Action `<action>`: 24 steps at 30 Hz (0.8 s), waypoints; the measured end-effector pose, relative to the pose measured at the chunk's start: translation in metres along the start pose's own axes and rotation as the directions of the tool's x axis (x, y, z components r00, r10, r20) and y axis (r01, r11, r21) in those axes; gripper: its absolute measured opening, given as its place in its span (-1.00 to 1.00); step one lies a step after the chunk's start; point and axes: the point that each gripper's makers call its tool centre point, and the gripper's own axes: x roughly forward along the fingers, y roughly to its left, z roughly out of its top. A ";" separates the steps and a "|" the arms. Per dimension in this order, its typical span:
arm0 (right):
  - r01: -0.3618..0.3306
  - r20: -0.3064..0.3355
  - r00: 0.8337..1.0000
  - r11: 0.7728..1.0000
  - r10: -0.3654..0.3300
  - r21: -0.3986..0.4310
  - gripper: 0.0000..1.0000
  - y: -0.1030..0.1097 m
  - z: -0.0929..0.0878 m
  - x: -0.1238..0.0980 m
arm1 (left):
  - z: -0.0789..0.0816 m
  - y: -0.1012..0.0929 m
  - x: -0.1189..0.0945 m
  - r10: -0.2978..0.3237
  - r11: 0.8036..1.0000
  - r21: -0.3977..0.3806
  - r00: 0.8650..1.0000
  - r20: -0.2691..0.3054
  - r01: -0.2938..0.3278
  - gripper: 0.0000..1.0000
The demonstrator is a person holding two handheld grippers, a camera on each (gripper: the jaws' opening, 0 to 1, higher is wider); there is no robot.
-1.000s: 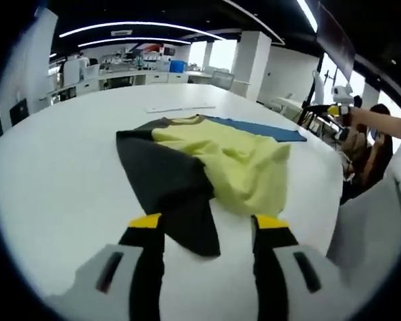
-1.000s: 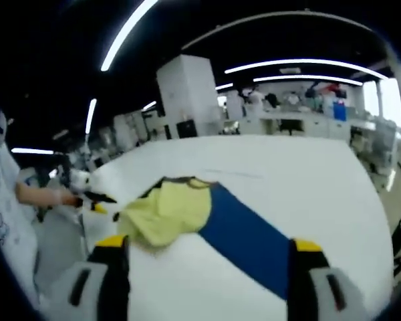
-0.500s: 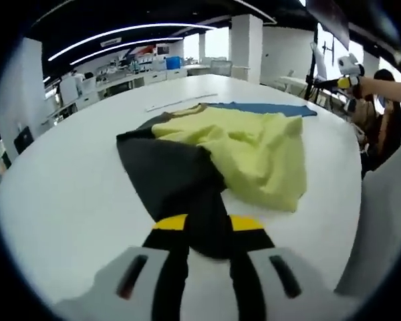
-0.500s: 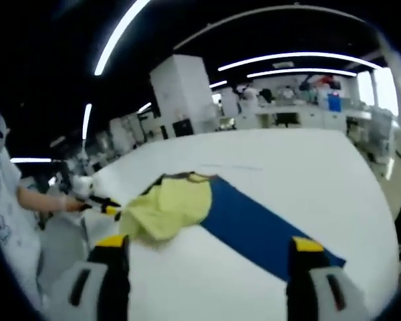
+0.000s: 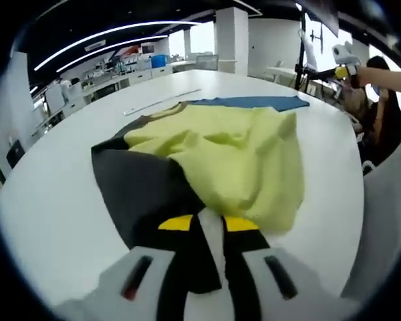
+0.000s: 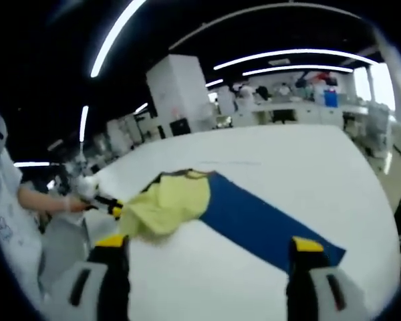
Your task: Fold the garment on the visible template until the final outline fits inside the template.
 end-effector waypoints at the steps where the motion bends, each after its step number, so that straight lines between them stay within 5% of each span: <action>1: 0.001 0.000 1.000 1.000 -0.001 0.002 0.98 0.000 -0.001 -0.001 | 0.000 0.001 0.001 0.003 1.000 -0.008 1.000 -0.001 -0.003 -0.74; 24: -0.007 -0.005 1.000 1.000 0.007 0.005 0.98 0.004 -0.004 -0.001 | -0.010 0.024 0.007 0.117 0.992 -0.045 0.992 -0.054 -0.119 -0.99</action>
